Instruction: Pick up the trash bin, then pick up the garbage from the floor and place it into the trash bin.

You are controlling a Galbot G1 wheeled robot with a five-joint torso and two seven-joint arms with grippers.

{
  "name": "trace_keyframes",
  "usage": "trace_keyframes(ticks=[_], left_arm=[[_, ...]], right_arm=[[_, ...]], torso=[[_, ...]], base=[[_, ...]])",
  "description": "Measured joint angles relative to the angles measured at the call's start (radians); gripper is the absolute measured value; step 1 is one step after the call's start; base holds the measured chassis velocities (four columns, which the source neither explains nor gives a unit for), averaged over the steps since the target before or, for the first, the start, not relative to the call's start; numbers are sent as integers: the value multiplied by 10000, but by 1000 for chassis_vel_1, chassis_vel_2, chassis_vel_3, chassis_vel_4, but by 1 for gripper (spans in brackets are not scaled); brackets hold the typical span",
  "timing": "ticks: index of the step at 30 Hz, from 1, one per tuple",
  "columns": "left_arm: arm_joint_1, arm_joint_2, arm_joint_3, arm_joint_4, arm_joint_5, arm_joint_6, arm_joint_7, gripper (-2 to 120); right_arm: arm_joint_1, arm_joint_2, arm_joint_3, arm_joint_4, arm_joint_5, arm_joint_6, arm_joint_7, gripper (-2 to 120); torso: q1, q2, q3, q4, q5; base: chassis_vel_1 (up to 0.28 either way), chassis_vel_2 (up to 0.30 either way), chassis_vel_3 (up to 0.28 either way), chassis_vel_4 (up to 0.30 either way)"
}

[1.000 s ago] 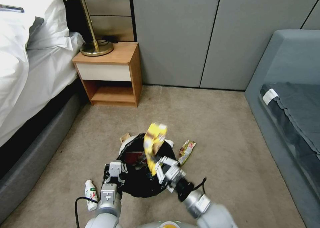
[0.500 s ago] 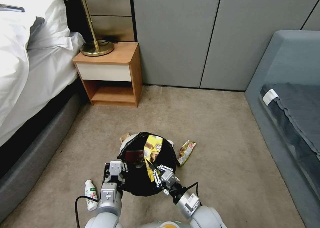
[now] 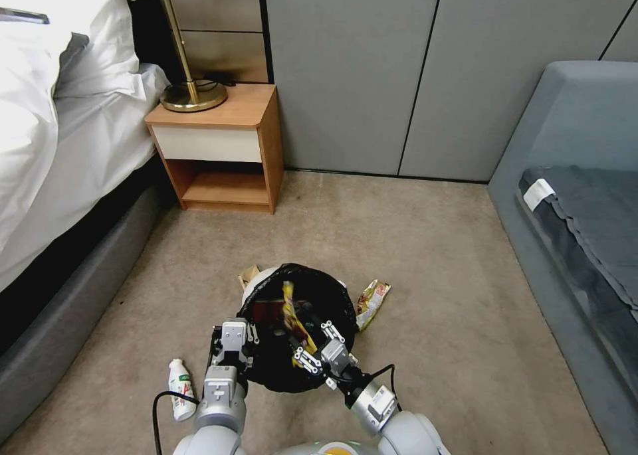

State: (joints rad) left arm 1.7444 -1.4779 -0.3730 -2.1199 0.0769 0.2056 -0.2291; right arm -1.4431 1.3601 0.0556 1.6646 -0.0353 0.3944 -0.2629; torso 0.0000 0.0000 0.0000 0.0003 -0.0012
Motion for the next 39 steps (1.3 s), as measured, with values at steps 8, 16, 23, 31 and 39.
trace_keyframes(ticks=[8,16,23,31,39], left_arm=[[7,8,55,0,77,-2,-2,1],[40,27,58,-45,122,-1,-5,1],[-38,-18,-13,15,91,-1,-5,1],[-68,44,-189,50,-87,3,-18,1],[-116,81,-297,87,-264,4,-23,1]], right_arm=[[-94,-15,2,134,-130,3,0,96],[-402,-158,76,1008,-355,201,0,100],[-797,-161,316,2677,-7,317,559,100],[-1662,373,1715,5056,236,-28,2955,100],[-2085,520,2691,5041,545,157,3256,100]], torso=[[0,0,1,7,23],[1,0,1,-2,25],[0,0,0,-8,27],[0,0,0,-7,24],[0,0,0,-5,13]], base=[[0,0,0,0],[0,0,0,0],[0,0,0,0],[0,0,0,0],[0,0,0,0]])
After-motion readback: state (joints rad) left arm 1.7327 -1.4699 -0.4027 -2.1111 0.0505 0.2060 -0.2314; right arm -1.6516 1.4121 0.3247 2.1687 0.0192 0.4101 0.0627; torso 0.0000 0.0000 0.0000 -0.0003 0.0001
